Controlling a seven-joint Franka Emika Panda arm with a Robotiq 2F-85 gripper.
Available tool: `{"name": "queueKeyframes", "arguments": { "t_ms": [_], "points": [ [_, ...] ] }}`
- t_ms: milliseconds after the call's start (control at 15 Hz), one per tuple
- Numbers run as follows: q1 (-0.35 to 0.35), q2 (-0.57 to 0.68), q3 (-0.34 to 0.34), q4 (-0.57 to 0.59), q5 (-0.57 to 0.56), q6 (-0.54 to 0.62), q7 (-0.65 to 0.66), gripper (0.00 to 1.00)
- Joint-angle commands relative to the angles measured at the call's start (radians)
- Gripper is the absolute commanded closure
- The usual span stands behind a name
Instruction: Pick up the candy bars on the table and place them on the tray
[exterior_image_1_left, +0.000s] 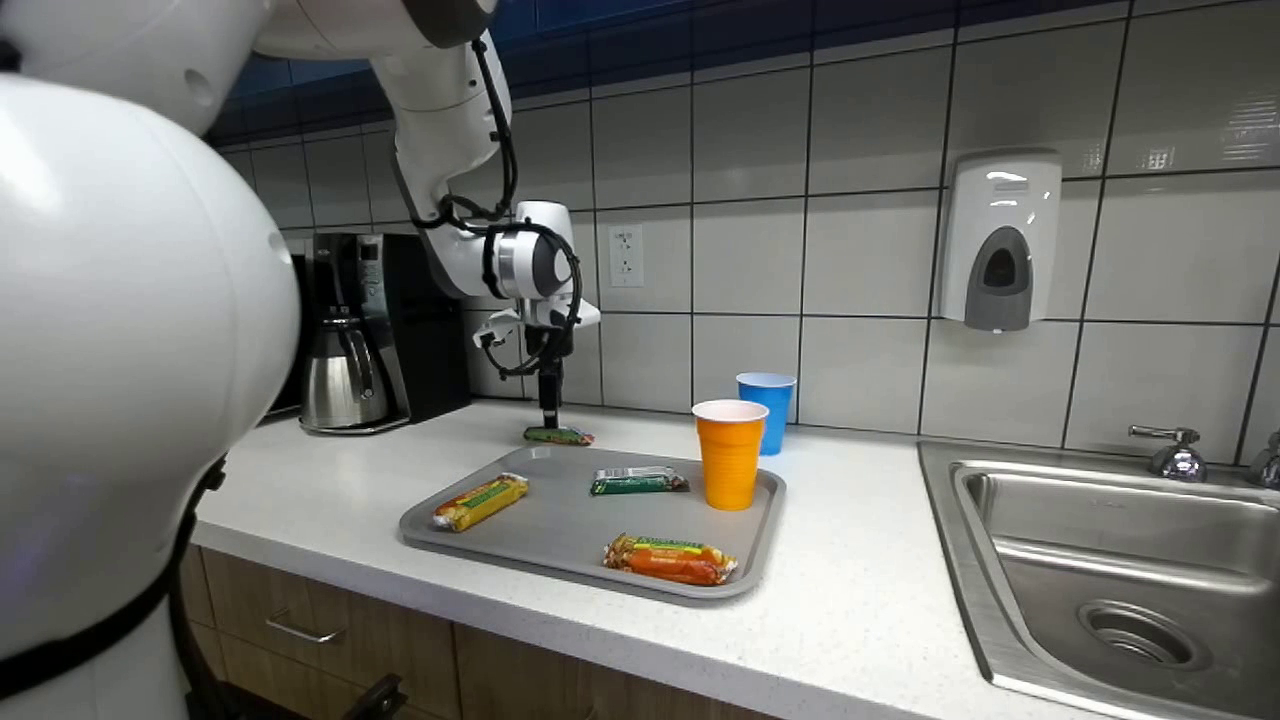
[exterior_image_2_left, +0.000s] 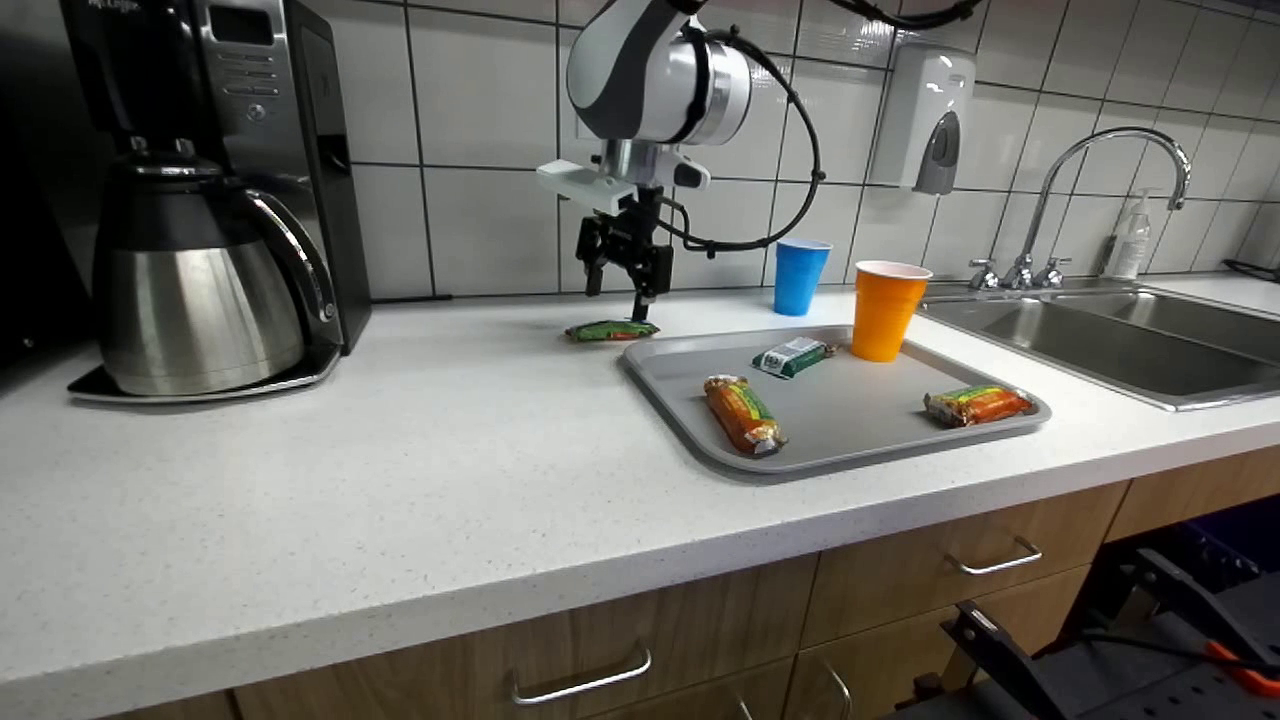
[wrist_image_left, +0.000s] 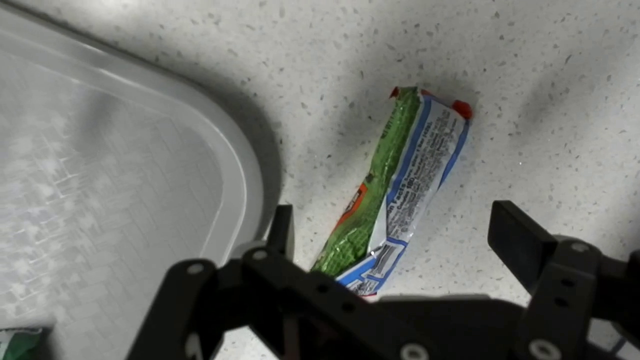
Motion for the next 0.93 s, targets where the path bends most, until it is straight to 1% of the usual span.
{"name": "queueKeyframes", "arguments": {
  "t_ms": [0, 333, 867],
  "points": [
    [0.027, 0.019, -0.017, 0.028, -0.012, -0.022, 0.082, 0.00],
    [0.033, 0.065, -0.013, 0.067, -0.003, -0.032, 0.144, 0.00],
    [0.030, 0.110, -0.017, 0.125, -0.003, -0.046, 0.196, 0.00]
  ]
}}
